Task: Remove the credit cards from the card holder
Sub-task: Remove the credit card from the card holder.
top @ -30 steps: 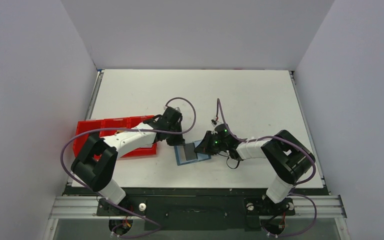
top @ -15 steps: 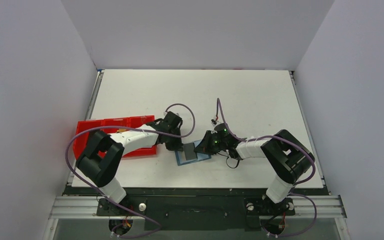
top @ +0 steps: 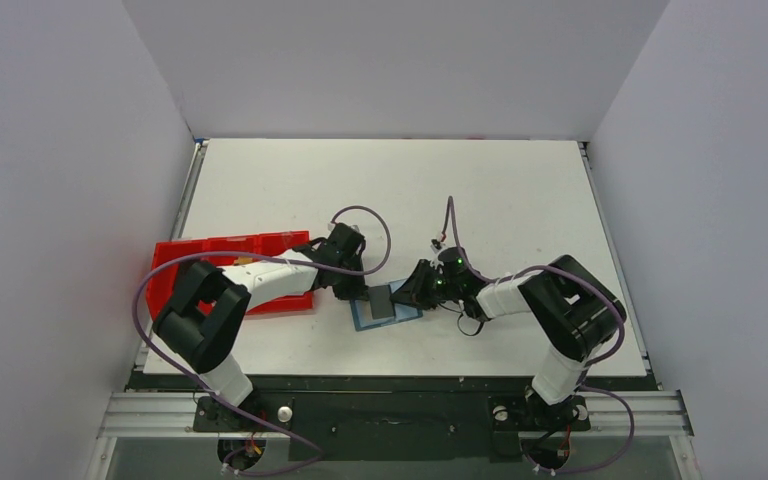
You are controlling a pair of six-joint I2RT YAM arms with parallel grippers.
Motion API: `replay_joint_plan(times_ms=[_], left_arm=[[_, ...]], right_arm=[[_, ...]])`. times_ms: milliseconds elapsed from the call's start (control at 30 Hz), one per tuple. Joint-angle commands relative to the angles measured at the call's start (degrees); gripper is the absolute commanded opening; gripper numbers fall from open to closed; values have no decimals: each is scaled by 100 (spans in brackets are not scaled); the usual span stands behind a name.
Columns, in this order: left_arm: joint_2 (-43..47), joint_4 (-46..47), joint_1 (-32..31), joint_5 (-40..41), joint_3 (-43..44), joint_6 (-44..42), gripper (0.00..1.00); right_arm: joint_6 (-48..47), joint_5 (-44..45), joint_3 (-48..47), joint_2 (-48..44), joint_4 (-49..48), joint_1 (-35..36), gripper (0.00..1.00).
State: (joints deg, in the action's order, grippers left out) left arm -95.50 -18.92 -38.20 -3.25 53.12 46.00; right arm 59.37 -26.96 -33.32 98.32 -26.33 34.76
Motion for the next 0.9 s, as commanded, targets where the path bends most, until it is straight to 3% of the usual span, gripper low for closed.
replay_joint_plan(times_ms=[0, 367, 867], left_arm=[[-284, -182, -38, 280, -248, -38, 0], [-264, -165, -43, 276, -261, -36, 0], [-324, -232, -31, 274, -294, -27, 0]], right_arm=[[310, -198, 208, 210, -786, -156, 13], [527, -281, 238, 317, -1090, -145, 11], [469, -118, 479, 145, -1052, -413, 1]])
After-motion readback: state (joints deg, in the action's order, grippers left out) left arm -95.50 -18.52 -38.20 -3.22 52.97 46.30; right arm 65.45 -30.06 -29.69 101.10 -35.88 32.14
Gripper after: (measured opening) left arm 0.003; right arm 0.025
